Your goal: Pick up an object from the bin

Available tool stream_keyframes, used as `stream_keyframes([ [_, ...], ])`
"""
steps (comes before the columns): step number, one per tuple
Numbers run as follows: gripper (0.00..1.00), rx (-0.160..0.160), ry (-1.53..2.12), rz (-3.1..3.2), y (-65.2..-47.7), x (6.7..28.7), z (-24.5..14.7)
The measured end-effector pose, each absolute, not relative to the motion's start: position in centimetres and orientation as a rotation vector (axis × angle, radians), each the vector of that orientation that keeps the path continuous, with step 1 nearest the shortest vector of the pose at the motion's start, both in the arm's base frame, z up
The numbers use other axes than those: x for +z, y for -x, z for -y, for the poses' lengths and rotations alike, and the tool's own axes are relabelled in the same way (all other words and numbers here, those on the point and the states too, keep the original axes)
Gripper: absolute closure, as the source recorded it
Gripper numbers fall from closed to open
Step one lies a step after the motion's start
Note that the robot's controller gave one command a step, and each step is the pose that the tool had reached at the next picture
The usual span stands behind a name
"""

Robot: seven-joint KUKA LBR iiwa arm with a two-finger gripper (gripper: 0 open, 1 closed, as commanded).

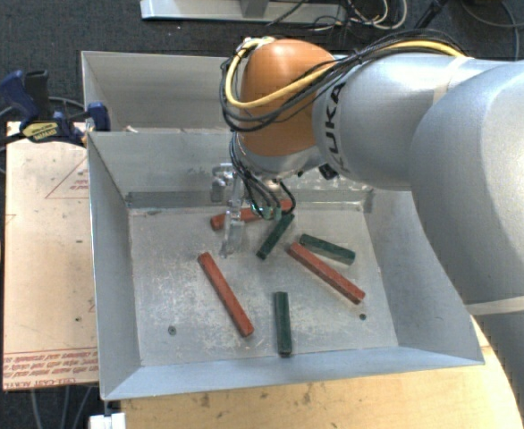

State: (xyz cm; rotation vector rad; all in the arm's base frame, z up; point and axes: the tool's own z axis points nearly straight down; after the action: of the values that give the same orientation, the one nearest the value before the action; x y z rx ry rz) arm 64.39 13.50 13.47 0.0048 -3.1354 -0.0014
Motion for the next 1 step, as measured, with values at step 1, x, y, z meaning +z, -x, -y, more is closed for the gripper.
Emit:
stream_keyframes([
  [1,0.0,-0.003,0.288,3.124,-57.49,6.84,-13.99],
])
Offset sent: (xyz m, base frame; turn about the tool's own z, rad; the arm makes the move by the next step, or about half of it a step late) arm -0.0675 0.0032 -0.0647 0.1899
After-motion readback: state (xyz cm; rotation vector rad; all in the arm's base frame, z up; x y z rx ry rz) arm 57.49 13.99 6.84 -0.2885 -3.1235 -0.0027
